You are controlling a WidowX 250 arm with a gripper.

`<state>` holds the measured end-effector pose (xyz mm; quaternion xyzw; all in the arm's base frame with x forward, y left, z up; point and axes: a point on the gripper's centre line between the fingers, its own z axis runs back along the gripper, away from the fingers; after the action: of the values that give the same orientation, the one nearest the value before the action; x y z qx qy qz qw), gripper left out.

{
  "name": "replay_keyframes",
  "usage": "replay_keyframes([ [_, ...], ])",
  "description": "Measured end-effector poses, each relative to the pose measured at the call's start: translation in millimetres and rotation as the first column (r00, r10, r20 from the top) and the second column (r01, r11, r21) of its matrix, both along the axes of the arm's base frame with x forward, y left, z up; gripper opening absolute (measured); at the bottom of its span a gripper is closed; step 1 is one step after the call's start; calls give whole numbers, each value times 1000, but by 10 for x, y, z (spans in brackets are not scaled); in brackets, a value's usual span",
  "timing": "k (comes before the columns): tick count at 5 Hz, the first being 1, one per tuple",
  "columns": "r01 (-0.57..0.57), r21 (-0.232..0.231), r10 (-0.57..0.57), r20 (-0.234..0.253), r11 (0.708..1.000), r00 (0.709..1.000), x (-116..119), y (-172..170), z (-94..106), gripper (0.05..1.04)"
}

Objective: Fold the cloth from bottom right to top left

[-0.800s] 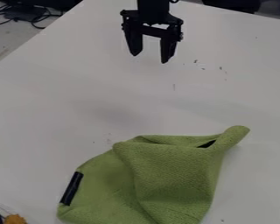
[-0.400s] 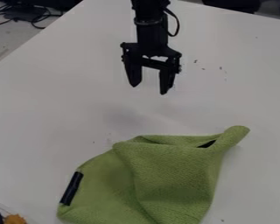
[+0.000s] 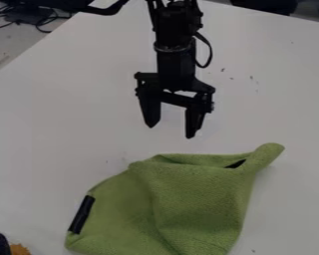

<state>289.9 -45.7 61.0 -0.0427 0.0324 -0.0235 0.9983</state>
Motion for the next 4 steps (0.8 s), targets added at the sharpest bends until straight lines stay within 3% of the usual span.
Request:
replay_keyframes([
  [1, -10, 47, 8, 48, 999, 999, -249, -196, 210, 1000],
  [2, -63, 34, 61, 42, 997, 997, -449, -280, 138, 1000],
  [3, -59, 40, 56, 72, 997, 996, -609, -411, -77, 1000],
  [4, -28, 85, 20, 93, 996, 995, -693, -508, -298, 1001],
])
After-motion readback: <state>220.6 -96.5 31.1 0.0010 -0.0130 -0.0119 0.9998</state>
